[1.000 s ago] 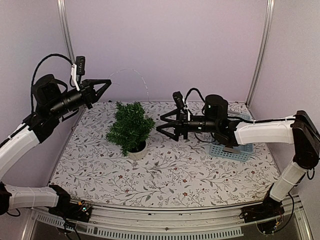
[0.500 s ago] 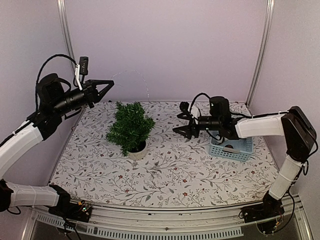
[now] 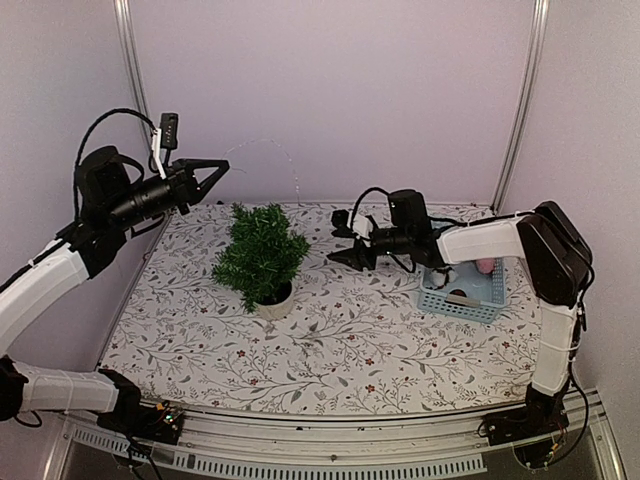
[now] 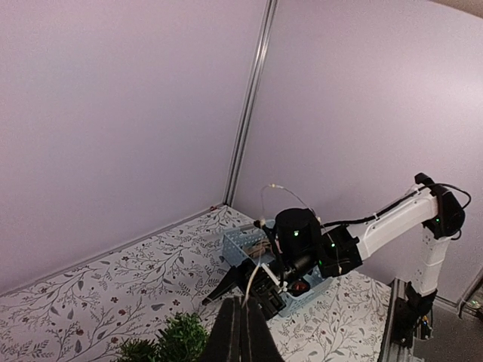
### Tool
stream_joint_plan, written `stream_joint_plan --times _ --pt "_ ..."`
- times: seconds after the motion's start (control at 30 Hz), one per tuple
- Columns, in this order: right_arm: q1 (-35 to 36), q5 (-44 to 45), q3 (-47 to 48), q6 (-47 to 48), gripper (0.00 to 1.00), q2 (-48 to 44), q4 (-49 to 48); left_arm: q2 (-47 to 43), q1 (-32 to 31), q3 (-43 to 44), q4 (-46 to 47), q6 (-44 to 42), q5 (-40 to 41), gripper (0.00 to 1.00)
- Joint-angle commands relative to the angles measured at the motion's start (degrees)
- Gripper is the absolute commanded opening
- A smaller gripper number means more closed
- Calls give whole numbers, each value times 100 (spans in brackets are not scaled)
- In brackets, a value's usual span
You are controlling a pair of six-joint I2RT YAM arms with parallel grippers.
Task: Decorate the small christmas tree
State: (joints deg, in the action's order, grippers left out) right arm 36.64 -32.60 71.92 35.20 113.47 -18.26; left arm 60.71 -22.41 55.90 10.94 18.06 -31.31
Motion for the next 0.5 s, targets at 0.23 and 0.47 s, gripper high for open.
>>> stream_joint_plan --times 0.23,0.47 --pt "420 -142 662 455 61 350 545 158 126 149 93 61 101 0" --pt "457 -565 -378 -353 74 -854 -325 300 141 169 164 153 123 0"
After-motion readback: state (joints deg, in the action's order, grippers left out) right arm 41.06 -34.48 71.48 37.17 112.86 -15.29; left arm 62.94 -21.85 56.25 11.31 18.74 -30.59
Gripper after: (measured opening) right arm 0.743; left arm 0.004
